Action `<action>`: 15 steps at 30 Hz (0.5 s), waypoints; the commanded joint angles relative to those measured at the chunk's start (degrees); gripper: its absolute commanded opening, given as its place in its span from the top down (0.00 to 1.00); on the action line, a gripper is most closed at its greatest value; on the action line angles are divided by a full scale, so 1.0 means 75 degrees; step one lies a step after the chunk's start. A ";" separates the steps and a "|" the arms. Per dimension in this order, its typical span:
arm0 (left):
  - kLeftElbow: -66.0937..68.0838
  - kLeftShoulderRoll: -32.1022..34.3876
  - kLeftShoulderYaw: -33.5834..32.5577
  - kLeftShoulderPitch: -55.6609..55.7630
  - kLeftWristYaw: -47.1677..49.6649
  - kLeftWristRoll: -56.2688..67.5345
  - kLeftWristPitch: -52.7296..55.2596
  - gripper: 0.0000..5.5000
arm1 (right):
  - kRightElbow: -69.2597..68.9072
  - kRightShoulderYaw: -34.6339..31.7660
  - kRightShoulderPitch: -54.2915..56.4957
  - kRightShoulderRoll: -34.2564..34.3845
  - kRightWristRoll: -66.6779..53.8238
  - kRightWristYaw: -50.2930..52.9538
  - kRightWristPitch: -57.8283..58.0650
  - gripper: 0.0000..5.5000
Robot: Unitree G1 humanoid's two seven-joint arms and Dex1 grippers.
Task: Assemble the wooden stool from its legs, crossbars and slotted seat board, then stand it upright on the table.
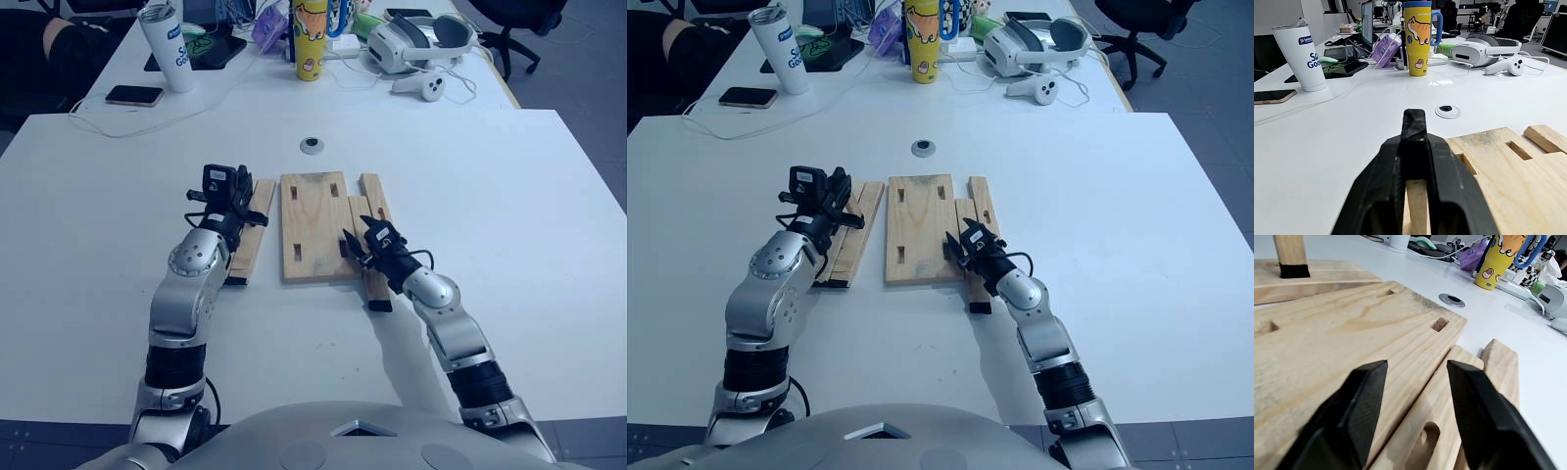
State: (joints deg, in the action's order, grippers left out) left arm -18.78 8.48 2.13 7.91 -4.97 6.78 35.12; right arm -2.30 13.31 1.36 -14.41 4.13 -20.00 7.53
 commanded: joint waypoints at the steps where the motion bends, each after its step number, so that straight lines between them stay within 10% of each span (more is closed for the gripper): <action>1: 0.0566 0.0001 -0.0018 -0.0550 -0.0052 -0.0017 0.0311 0.93 | 0.0143 -0.0013 0.0190 -0.0040 0.0044 -0.0086 -0.0096 0.59; 15: -0.0140 0.0041 -0.0395 -0.0122 -0.0091 -0.0216 -0.2128 0.69 | 0.0503 0.0013 0.0339 -0.0048 0.0040 -0.0166 -0.0355 0.59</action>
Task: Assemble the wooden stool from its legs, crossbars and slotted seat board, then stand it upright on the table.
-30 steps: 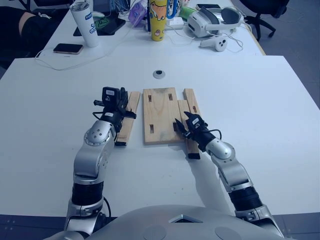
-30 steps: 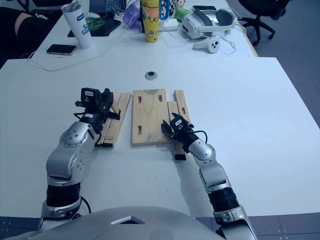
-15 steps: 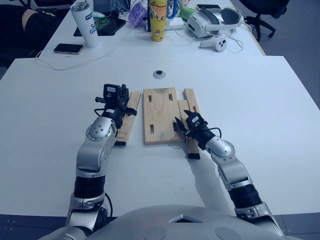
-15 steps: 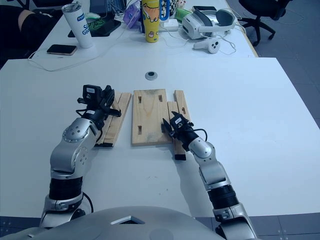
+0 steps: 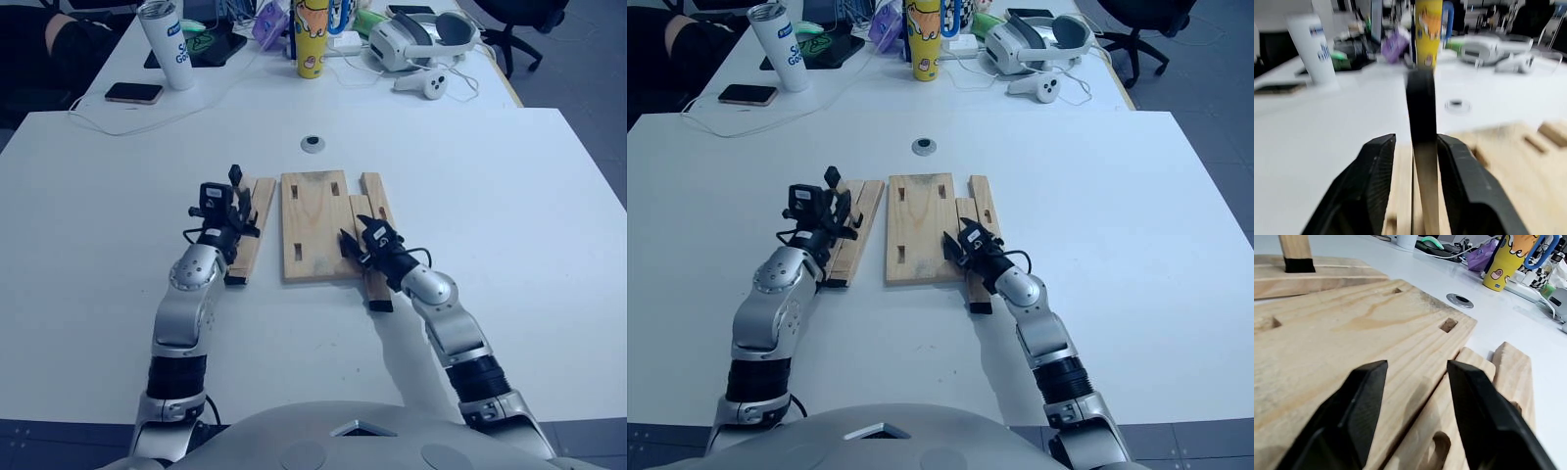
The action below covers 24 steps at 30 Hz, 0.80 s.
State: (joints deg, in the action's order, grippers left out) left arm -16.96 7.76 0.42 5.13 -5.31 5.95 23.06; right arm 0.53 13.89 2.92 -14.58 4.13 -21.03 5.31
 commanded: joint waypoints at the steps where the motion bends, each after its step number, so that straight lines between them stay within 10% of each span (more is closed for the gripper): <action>1: -0.0473 0.0155 -0.0207 0.0283 -0.0054 -0.0102 -0.0638 0.69 | 0.0143 -0.0089 0.0129 -0.0030 0.0031 -0.0016 -0.0073 0.59; 24: 0.1205 0.0001 -0.0679 0.3573 -0.0600 0.1204 -0.0220 0.99 | 0.0813 0.0034 0.0549 0.0183 0.0087 -0.0005 -0.0370 0.59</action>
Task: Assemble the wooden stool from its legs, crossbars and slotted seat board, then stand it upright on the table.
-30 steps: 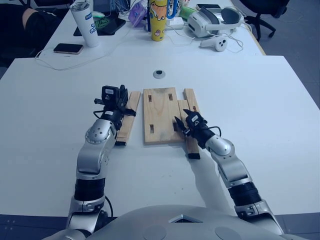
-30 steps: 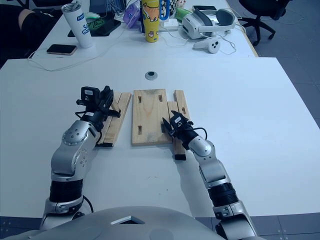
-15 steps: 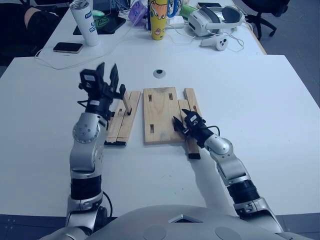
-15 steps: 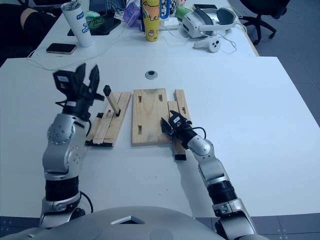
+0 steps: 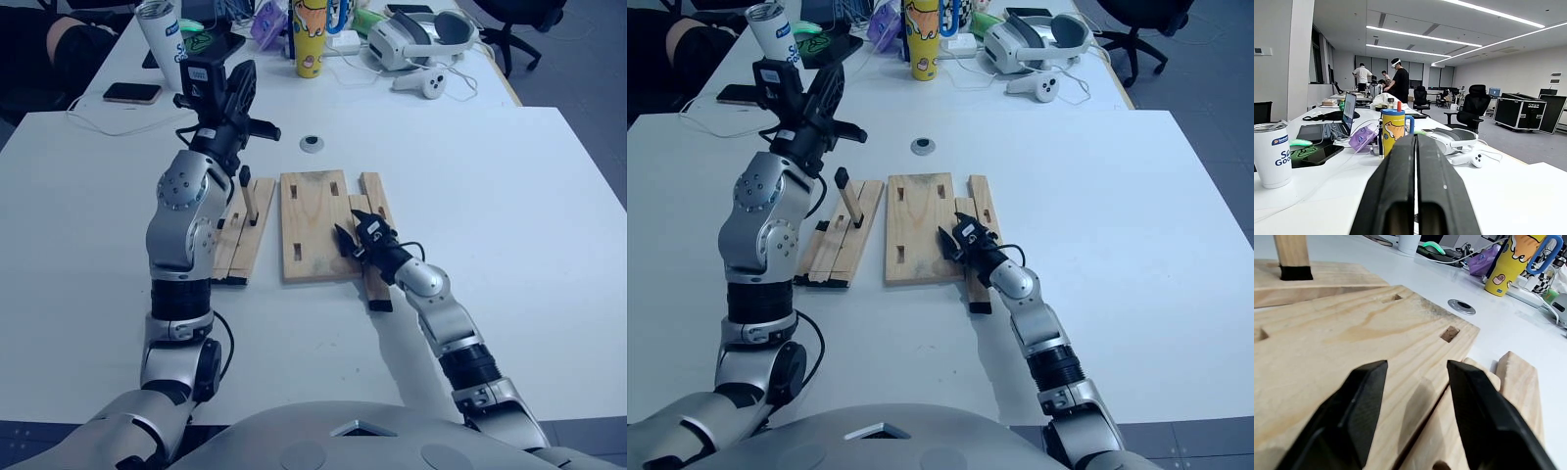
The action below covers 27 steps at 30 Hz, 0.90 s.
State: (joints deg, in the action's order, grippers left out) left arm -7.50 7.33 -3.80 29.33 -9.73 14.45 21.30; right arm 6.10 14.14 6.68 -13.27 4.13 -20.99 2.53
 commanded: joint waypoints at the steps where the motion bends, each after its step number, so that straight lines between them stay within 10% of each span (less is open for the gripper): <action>1: -0.0074 0.0091 -0.0123 0.0421 -0.0040 0.0071 -0.0015 0.99 | 0.0071 0.0013 0.0036 0.0019 0.0097 0.0004 -0.0007 0.59; 15: 0.0824 0.0440 0.0602 -0.1360 -0.0246 -0.0105 0.2287 0.99 | 0.0239 0.0116 0.0223 0.0137 0.0165 0.0014 -0.0048 0.59; 27: 0.0637 0.0292 0.0271 -0.0509 -0.0140 -0.0138 0.1196 0.99 | 0.0537 0.0041 0.0331 0.0222 0.0270 0.0101 -0.0264 0.59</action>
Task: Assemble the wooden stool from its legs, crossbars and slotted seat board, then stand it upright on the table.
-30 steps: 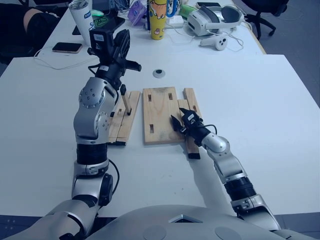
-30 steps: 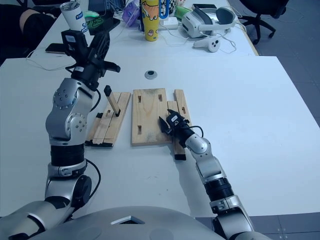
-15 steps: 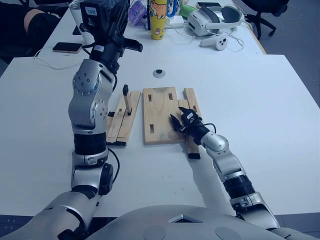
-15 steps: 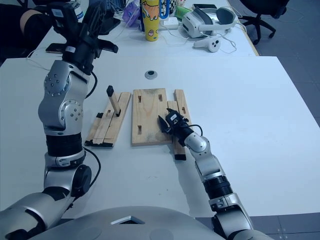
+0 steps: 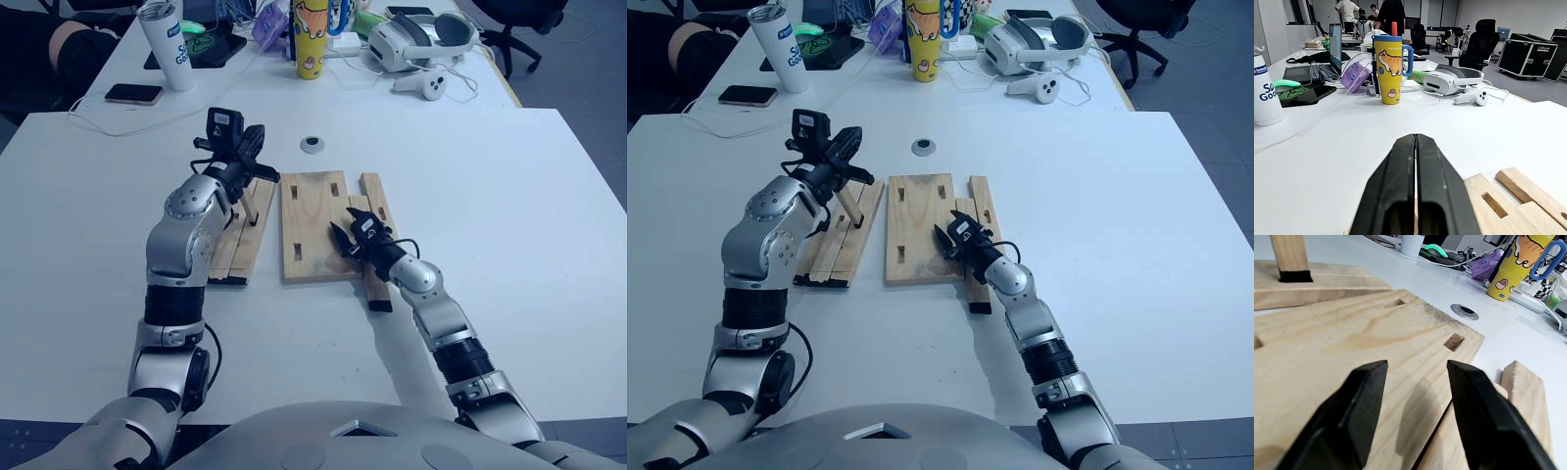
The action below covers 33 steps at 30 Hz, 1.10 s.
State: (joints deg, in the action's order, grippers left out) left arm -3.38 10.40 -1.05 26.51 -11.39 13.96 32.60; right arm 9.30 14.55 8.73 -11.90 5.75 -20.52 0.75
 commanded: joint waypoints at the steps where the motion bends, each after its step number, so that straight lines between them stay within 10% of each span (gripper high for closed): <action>1: 0.0033 -0.0130 -0.0145 -0.0072 0.0086 -0.0103 -0.0597 0.99 | 0.0122 -0.0019 0.0057 0.0048 0.0052 0.0042 -0.0041 0.59; 14: -0.0570 -0.0205 -0.0704 0.1519 0.0167 0.0258 -0.1832 0.99 | 0.0190 0.0010 -0.0002 0.0068 0.0124 0.0044 -0.0164 0.59; 23: 0.0056 -0.0343 -0.0062 -0.2178 0.0334 0.0128 0.0183 0.99 | 0.0320 0.0186 0.0374 0.0206 0.0169 -0.0069 -0.0118 0.59; 33: -0.0618 -0.0484 -0.0062 -0.0307 0.0536 -0.0315 -0.1585 0.99 | 0.0612 0.0199 0.0318 0.0199 0.0158 -0.0037 -0.0281 0.59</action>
State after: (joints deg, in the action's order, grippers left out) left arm -6.02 6.52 -0.35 22.29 -8.55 12.91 23.68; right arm 12.64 16.27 11.64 -10.19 6.62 -20.76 -1.15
